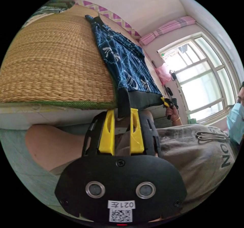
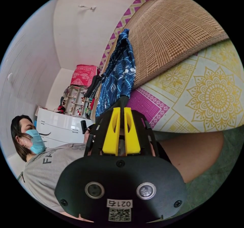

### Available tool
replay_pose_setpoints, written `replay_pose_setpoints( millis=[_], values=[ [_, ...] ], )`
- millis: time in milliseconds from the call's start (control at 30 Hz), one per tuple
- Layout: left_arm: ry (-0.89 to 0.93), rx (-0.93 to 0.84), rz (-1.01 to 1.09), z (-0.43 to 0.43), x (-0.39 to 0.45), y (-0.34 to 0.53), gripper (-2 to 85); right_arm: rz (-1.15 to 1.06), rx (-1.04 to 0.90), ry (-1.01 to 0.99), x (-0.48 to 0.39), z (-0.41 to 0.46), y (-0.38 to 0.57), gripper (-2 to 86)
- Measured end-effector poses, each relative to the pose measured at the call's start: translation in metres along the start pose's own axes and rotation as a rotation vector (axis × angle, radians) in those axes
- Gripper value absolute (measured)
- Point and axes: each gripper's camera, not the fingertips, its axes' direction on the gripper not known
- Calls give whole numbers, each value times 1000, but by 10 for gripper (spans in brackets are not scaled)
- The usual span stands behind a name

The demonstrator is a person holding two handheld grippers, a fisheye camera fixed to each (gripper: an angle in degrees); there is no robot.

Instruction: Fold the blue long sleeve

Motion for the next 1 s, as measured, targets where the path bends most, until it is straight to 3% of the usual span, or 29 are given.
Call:
replay_pose_setpoints(
  millis=[200,433,700,1000],
  values=[
    [105,62,27,22,-17,19,-8,-14,-6,-7,25,17,17,6],
    [148,156,213,-11,16,-34,-9,-141,23,-283,1,10,-26,6],
    [5,148,328,11,-18,-238,-9,-301,-39,-248,-49,78,-220,6],
    [15,69,77,137,-206,-480,-9,-55,-56,-103,51,245,-459,9]
  ],
)
